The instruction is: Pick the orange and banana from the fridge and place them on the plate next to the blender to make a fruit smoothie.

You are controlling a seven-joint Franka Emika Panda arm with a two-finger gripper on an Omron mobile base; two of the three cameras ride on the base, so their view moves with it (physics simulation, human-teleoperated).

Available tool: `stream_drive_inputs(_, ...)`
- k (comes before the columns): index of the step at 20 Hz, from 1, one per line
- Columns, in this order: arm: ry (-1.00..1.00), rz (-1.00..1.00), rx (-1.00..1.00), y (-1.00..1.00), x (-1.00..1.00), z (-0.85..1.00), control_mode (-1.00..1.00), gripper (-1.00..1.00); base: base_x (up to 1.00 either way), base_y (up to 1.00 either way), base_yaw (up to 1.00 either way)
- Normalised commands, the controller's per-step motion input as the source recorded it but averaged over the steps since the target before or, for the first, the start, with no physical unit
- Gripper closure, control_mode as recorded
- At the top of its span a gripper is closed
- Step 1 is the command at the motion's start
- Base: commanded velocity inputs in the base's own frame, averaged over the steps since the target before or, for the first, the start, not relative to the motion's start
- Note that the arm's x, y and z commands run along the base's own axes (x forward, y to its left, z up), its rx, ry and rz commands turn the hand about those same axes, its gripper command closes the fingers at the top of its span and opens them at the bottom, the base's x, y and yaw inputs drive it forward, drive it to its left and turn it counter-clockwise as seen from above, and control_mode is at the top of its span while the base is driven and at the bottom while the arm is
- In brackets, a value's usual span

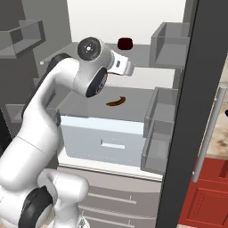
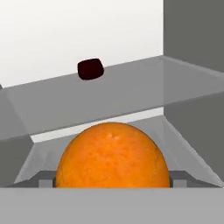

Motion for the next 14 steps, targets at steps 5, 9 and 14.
stream_drive_inputs(5,0.08,0.11,0.0,0.14,-1.0,-0.04,-1.0,1.0,0.0,0.0,0.0)
stream_drive_inputs(9,0.12,0.13,0.0,0.37,-1.0,-0.55,-1.0,1.0,0.0,0.0,0.0)
stream_drive_inputs(14,0.22,0.11,0.0,0.63,-0.91,-0.96,-1.0,1.0,0.0,0.0,0.0)
